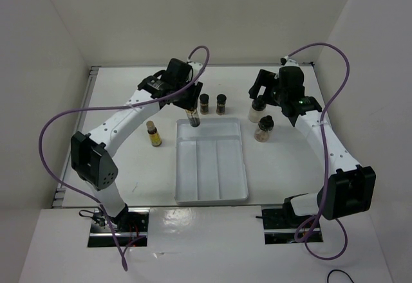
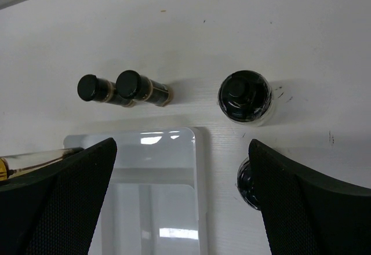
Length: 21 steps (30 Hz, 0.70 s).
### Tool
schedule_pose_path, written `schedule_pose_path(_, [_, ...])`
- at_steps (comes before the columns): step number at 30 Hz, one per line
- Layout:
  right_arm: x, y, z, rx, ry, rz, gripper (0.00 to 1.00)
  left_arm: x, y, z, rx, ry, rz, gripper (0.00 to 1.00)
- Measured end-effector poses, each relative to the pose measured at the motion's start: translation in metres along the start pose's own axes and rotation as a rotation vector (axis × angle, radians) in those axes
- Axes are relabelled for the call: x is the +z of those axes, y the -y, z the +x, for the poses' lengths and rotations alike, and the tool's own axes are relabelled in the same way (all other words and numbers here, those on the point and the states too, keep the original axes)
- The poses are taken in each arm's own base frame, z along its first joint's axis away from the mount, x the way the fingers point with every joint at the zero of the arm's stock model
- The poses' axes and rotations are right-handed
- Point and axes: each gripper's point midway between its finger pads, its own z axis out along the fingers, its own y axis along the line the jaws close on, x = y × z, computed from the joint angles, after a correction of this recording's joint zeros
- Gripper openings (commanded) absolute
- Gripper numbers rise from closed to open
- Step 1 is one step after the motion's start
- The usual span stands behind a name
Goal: Organize the condiment bottles
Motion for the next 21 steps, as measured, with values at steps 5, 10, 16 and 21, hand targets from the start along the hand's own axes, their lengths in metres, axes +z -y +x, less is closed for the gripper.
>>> schedule_pose_path(5, [0.0, 0.001, 0.0, 0.0, 0.003, 0.008, 0.98, 0.013, 0.005, 0.004, 0.009, -0.015, -0.004, 0.2])
schedule_pose_path(10, [0.001, 0.004, 0.002, 0.0, 0.001, 0.019, 0.98, 0.022, 0.002, 0.01, 0.012, -0.028, -0.033, 0.2])
schedule_pose_path(16, [0.002, 0.006, 0.004, -0.002, -0.003, 0.025, 0.98, 0.032, -0.004, 0.021, -0.005, -0.057, -0.066, 0.22])
schedule_pose_path(21, [0.005, 0.008, 0.006, -0.013, -0.01, 0.032, 0.98, 0.043, -0.008, 0.031, -0.009, -0.082, -0.087, 0.25])
